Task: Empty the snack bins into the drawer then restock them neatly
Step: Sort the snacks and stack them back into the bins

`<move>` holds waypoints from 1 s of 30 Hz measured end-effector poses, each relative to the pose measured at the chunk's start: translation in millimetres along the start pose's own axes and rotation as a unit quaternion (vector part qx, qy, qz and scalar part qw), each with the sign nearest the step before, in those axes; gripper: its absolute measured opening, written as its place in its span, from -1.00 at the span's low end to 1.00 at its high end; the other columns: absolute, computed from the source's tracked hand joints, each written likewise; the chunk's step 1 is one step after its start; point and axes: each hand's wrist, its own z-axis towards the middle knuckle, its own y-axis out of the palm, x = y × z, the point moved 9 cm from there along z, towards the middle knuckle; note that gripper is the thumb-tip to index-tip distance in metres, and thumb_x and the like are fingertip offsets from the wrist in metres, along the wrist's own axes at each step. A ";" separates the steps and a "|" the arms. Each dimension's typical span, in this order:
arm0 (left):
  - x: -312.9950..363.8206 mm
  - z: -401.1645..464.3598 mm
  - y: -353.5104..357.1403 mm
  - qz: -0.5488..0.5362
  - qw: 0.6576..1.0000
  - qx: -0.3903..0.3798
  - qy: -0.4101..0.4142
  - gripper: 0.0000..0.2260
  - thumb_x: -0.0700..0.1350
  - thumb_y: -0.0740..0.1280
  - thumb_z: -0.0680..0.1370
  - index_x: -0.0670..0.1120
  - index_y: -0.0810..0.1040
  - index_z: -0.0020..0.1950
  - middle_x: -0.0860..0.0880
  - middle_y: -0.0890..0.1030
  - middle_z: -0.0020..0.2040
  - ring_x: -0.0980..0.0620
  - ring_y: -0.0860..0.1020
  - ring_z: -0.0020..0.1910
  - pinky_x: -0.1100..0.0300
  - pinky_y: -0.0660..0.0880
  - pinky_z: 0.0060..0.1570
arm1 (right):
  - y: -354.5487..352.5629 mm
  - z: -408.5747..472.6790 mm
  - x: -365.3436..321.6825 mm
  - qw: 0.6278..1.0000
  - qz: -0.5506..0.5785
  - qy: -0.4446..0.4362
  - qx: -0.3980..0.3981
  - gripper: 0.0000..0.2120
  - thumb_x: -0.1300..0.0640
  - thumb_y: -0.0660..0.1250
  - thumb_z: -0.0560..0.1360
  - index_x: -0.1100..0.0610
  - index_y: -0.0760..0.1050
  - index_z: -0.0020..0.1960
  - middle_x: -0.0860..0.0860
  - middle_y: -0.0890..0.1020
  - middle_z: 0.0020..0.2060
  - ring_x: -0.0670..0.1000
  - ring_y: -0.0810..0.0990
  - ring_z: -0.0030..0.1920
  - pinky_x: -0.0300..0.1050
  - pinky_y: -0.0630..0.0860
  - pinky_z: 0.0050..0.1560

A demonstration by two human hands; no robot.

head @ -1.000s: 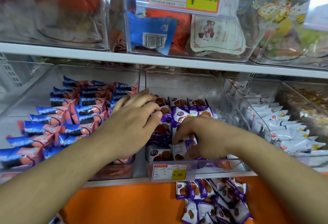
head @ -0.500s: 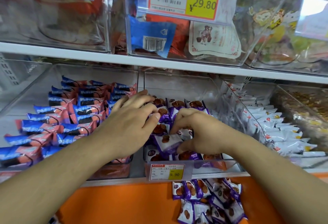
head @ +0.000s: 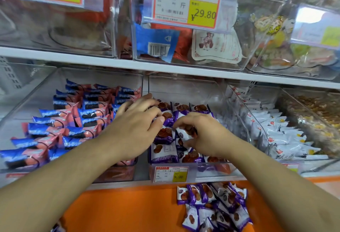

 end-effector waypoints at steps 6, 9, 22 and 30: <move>-0.5 0.4 0.7 -0.001 1.000 -0.007 -0.008 -0.51 0.24 -0.13 0.65 0.16 0.49 0.33 0.22 0.31 0.48 0.21 0.16 0.53 -0.05 0.01 0.57 | 2.3 -4.8 1.1 0.997 -0.070 -0.013 0.037 -0.41 0.12 0.62 0.38 -0.10 0.50 0.34 -0.20 0.52 0.12 -0.11 0.46 0.11 -0.14 0.53 0.11; -1.0 0.6 1.0 -0.002 1.000 -0.008 -0.008 -0.51 0.24 -0.13 0.65 0.15 0.49 0.33 0.23 0.31 0.48 0.22 0.16 0.53 -0.03 -0.01 0.57 | -6.1 -5.8 17.7 0.990 -0.117 0.040 0.062 -0.61 0.01 0.61 0.38 -0.02 0.55 0.13 -0.08 0.56 0.04 0.01 0.53 0.08 -0.06 0.55 0.02; 7.5 -2.9 -10.2 0.023 0.998 -0.050 -0.013 -0.52 0.24 -0.11 0.70 0.16 0.35 0.53 0.16 0.16 0.64 0.17 -0.02 0.63 -0.02 -0.17 0.59 | -23.9 -20.7 10.3 0.998 -0.037 0.013 0.039 -0.58 -0.11 0.55 0.48 -0.11 0.62 0.31 -0.17 0.63 0.23 -0.07 0.49 0.28 0.05 0.48 0.37; 102.8 -115.1 13.4 -0.112 0.980 -0.058 0.156 -0.69 0.21 0.08 0.71 0.16 0.50 0.32 0.28 0.42 0.31 0.27 0.38 0.34 0.30 0.27 0.33 | 4.3 -166.5 -12.4 0.987 0.135 0.009 -0.081 -0.75 -0.01 0.56 0.51 -0.09 0.68 0.18 -0.17 0.69 0.04 -0.09 0.65 0.12 -0.12 0.56 0.09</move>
